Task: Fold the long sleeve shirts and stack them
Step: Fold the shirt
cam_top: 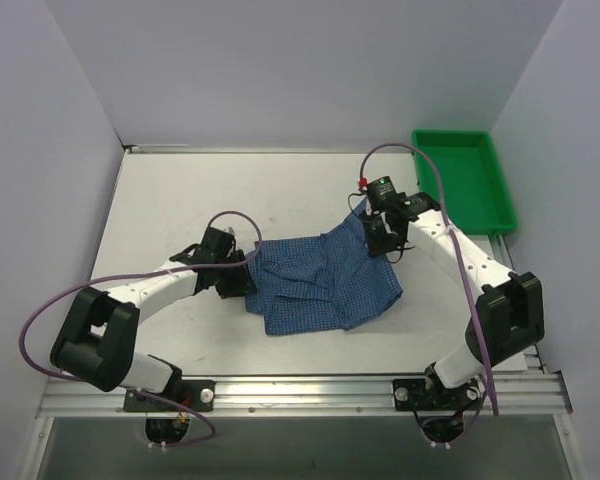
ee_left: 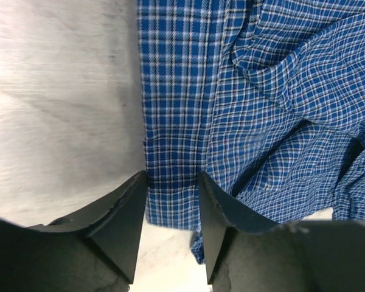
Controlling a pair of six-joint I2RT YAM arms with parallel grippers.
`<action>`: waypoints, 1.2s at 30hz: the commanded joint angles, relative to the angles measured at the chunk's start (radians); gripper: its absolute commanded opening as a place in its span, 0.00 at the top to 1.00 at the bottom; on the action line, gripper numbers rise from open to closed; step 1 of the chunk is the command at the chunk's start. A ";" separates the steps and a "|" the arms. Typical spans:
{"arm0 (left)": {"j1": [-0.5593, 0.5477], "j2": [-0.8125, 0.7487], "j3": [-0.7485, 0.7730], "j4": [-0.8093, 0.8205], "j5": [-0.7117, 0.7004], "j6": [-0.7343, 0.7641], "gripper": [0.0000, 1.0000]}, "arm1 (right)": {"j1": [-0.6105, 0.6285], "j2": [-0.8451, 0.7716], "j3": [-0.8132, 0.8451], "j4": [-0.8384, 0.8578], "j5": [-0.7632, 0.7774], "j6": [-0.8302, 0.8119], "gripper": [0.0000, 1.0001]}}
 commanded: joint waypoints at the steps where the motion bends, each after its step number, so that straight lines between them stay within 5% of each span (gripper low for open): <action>1: 0.004 0.044 -0.030 0.170 0.089 -0.061 0.53 | 0.073 0.052 0.076 -0.127 0.231 -0.036 1.00; 10: 0.004 0.084 -0.113 0.274 0.124 -0.127 0.72 | 0.290 0.227 0.305 -0.294 0.574 -0.007 1.00; 15: 0.004 0.032 -0.154 0.287 0.112 -0.153 0.74 | 0.417 0.324 0.431 -0.353 0.656 0.023 0.97; 36: 0.004 -0.093 -0.418 0.566 0.055 -0.366 0.75 | 0.621 0.663 0.681 -0.292 0.367 0.130 0.83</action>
